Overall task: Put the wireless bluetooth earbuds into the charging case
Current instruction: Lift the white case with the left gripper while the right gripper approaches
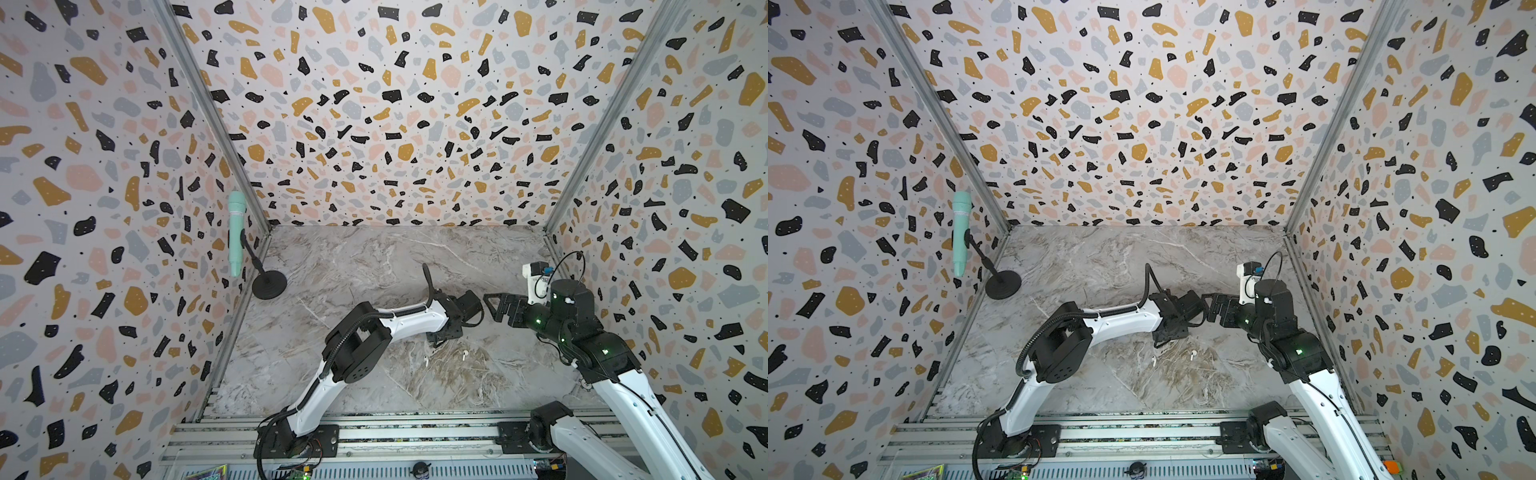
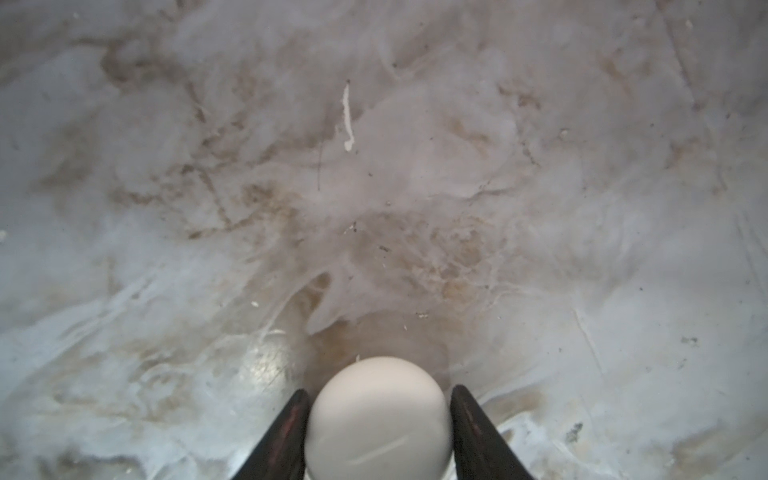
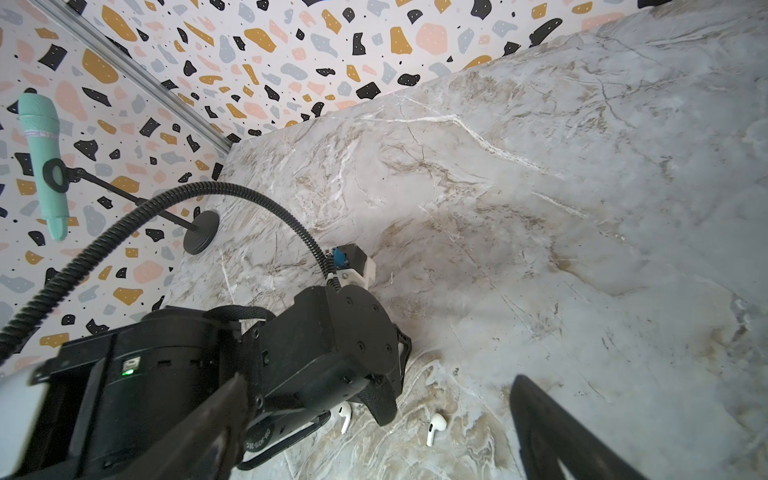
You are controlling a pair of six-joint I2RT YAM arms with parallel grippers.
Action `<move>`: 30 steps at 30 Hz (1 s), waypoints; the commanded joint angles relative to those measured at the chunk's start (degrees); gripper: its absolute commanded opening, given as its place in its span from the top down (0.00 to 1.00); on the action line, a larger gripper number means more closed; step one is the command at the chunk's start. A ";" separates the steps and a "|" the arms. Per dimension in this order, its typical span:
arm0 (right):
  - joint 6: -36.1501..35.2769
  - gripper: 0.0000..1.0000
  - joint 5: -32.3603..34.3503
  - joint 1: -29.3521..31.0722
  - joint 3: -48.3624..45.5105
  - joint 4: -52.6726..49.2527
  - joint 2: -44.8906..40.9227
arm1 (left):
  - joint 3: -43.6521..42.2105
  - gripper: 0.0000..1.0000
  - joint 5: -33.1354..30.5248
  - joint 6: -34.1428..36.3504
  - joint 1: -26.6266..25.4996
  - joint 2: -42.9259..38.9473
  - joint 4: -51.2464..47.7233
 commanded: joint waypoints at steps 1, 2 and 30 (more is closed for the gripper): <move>-0.34 0.01 -0.84 -0.17 1.15 -1.15 -0.81 | -4.35 0.98 -3.38 9.18 -0.02 0.02 -6.08; -0.26 0.01 -1.03 -0.17 1.03 -1.06 -0.82 | -4.93 1.00 -4.53 11.18 0.09 -0.76 -5.63; 2.89 0.05 -28.42 -0.44 -9.13 11.70 7.74 | -44.68 1.00 -6.64 56.46 -1.05 -48.10 28.70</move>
